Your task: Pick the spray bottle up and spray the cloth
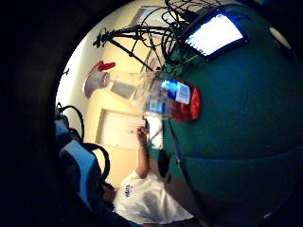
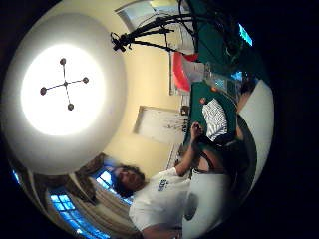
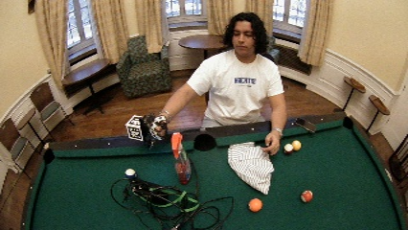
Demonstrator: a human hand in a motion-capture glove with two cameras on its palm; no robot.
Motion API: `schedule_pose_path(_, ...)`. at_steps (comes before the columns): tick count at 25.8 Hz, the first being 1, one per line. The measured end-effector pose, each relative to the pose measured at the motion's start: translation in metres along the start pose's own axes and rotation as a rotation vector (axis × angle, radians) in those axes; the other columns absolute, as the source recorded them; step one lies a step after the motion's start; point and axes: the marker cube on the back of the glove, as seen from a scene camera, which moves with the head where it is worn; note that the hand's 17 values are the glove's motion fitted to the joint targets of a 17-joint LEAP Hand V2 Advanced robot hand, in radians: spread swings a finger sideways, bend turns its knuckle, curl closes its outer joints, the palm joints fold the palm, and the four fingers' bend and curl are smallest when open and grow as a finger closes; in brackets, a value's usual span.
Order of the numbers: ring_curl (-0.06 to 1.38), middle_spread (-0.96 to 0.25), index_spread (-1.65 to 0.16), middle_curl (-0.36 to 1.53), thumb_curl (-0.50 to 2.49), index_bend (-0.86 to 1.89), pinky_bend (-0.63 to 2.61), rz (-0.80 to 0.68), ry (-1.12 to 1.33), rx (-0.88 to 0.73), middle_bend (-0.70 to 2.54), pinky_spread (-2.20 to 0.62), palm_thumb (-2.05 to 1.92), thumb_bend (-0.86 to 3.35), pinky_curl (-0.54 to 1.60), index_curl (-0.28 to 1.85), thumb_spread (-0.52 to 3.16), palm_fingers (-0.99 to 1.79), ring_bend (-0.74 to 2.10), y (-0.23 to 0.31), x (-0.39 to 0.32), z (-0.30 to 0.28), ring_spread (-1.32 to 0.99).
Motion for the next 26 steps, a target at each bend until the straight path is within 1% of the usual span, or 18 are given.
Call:
schedule_pose_path(5, 0.65, -0.24, -0.29, 0.71, 0.64, 0.78, 0.79, 0.009, 0.001, -0.067, 0.86, -0.12, 1.10, 0.01, 0.69, 0.62, 0.36, 1.24, 1.02, 0.004, 0.000, 0.008, -0.22)
schedule_pose_path(7, 0.64, -0.23, -0.28, 0.70, 0.64, 0.71, 0.80, 0.023, 0.026, -0.097, 0.80, -0.15, 1.04, -0.04, 0.68, 0.62, 0.42, 1.09, 0.98, 0.005, 0.001, 0.011, -0.21)
schedule_pose_path(8, 0.62, -0.23, -0.28, 0.68, 0.63, 0.60, 0.77, 0.031, 0.043, -0.110, 0.75, -0.18, 0.99, -0.06, 0.65, 0.58, 0.48, 0.99, 0.93, 0.005, 0.002, 0.012, -0.21)
schedule_pose_path(9, 0.62, -0.23, -0.27, 0.67, 0.62, 0.57, 0.77, 0.038, 0.059, -0.119, 0.72, -0.19, 0.96, -0.07, 0.66, 0.59, 0.50, 0.96, 0.92, 0.005, 0.003, 0.013, -0.21)
schedule_pose_path(10, 0.61, -0.23, -0.28, 0.65, 0.61, 0.48, 0.74, 0.043, 0.073, -0.125, 0.68, -0.20, 0.93, -0.07, 0.64, 0.56, 0.54, 0.86, 0.90, 0.005, 0.005, 0.014, -0.21)
schedule_pose_path(11, 0.61, -0.23, -0.29, 0.64, 0.60, 0.40, 0.73, 0.047, 0.085, -0.128, 0.66, -0.21, 0.92, -0.06, 0.64, 0.55, 0.59, 0.82, 0.90, 0.004, 0.006, 0.016, -0.21)
schedule_pose_path(12, 0.59, -0.22, -0.32, 0.62, 0.58, 0.24, 0.73, 0.049, 0.095, -0.130, 0.64, -0.19, 0.88, -0.07, 0.64, 0.50, 0.67, 0.66, 0.87, 0.003, 0.007, 0.018, -0.20)
schedule_pose_path(13, 0.58, -0.22, -0.33, 0.60, 0.57, 0.21, 0.70, 0.050, 0.103, -0.131, 0.61, -0.15, 0.85, -0.07, 0.63, 0.51, 0.71, 0.51, 0.83, 0.001, 0.008, 0.020, -0.19)
schedule_pose_path(15, 0.57, -0.21, -0.35, 0.58, 0.55, 0.20, 0.61, 0.050, 0.114, -0.134, 0.57, -0.08, 0.82, -0.06, 0.62, 0.50, 0.76, 0.38, 0.78, -0.002, 0.011, 0.023, -0.19)
schedule_pose_path(21, 0.44, -0.20, -0.39, 0.49, 0.50, 0.18, 0.43, 0.058, 0.128, -0.144, 0.43, 0.02, 0.76, -0.04, 0.47, 0.41, 0.86, 0.38, 0.61, -0.019, 0.016, 0.039, -0.18)
schedule_pose_path(26, 0.40, -0.18, -0.41, 0.46, 0.47, 0.15, 0.35, 0.063, 0.123, -0.153, 0.40, 0.08, 0.74, -0.04, 0.42, 0.39, 0.91, 0.32, 0.52, -0.034, 0.018, 0.054, -0.17)
